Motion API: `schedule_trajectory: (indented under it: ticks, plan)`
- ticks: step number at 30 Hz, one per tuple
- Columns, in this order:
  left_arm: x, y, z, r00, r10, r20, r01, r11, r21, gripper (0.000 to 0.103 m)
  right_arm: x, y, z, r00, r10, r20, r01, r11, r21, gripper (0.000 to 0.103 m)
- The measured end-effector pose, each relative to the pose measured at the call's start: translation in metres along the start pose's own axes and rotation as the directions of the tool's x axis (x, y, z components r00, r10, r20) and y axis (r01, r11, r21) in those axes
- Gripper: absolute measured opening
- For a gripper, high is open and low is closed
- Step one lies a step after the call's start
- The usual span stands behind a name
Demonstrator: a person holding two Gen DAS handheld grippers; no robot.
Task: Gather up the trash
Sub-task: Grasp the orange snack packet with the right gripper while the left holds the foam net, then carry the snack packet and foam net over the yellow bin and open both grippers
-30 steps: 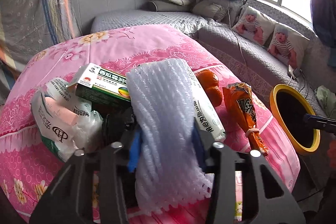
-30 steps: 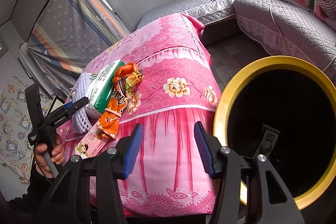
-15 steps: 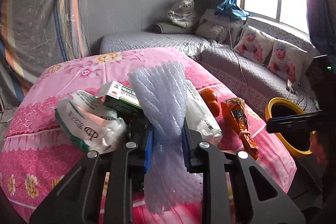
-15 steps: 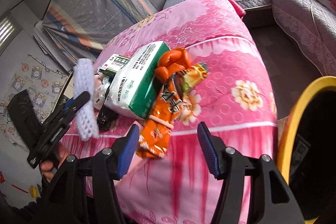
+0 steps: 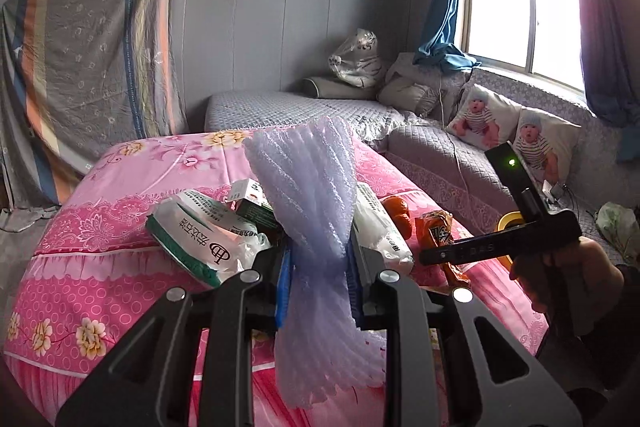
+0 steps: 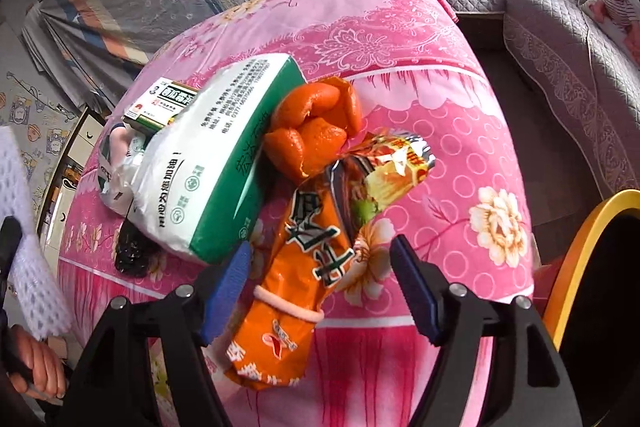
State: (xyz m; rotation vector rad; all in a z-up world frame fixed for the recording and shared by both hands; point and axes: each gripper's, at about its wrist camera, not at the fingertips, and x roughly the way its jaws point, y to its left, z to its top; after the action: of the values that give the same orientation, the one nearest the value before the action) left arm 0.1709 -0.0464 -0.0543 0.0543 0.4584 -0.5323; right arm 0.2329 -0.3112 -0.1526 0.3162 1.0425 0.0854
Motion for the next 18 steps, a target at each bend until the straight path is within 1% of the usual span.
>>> schedule_trajectory:
  ticks: [1, 2, 3, 4, 7, 9, 12, 14, 18]
  plan:
    - [-0.001, 0.0, 0.001, 1.0, 0.004, 0.005, -0.004, 1.0, 0.0, 0.022, 0.002, 0.001, 0.0, 1.0, 0.0, 0.001, 0.0, 1.0, 0.001, 0.054]
    - [-0.003, -0.001, 0.0, 1.0, 0.008, 0.008, -0.008, 1.0, 0.001, 0.022, 0.002, 0.002, 0.001, 1.0, -0.007, 0.004, 0.007, 1.0, -0.005, 0.044]
    - [-0.005, -0.001, 0.0, 1.0, 0.01, 0.014, -0.01, 1.0, -0.001, 0.022, 0.002, 0.004, 0.001, 1.0, -0.014, 0.01, 0.015, 1.0, -0.015, 0.041]
    - [-0.006, -0.002, 0.001, 1.0, 0.009, 0.016, -0.009, 1.0, -0.002, 0.022, -0.001, 0.004, 0.001, 1.0, -0.01, 0.019, 0.01, 1.0, -0.018, 0.036]
    - [-0.011, -0.003, 0.002, 1.0, 0.013, 0.021, -0.013, 1.0, -0.004, 0.022, -0.016, 0.003, -0.003, 0.998, -0.003, 0.057, 0.005, 0.999, -0.035, 0.033]
    - [-0.013, -0.004, 0.002, 1.0, 0.01, 0.023, -0.009, 1.0, -0.008, 0.022, -0.031, 0.002, -0.008, 0.996, 0.025, 0.084, -0.021, 0.999, -0.038, 0.033]
    - [-0.018, -0.009, 0.004, 0.999, 0.008, 0.035, -0.008, 1.0, -0.015, 0.022, -0.06, 0.002, -0.017, 0.985, 0.125, 0.121, -0.119, 0.991, -0.056, 0.033]
    - [-0.023, -0.014, 0.006, 0.999, 0.01, 0.047, -0.009, 1.0, -0.018, 0.022, -0.079, 0.004, -0.024, 0.968, 0.209, 0.14, -0.199, 0.977, -0.078, 0.033]
    - [-0.032, -0.027, 0.012, 0.998, -0.004, 0.067, 0.005, 1.0, -0.023, 0.022, -0.112, 0.013, -0.039, 0.939, 0.298, 0.171, -0.276, 0.951, -0.139, 0.033]
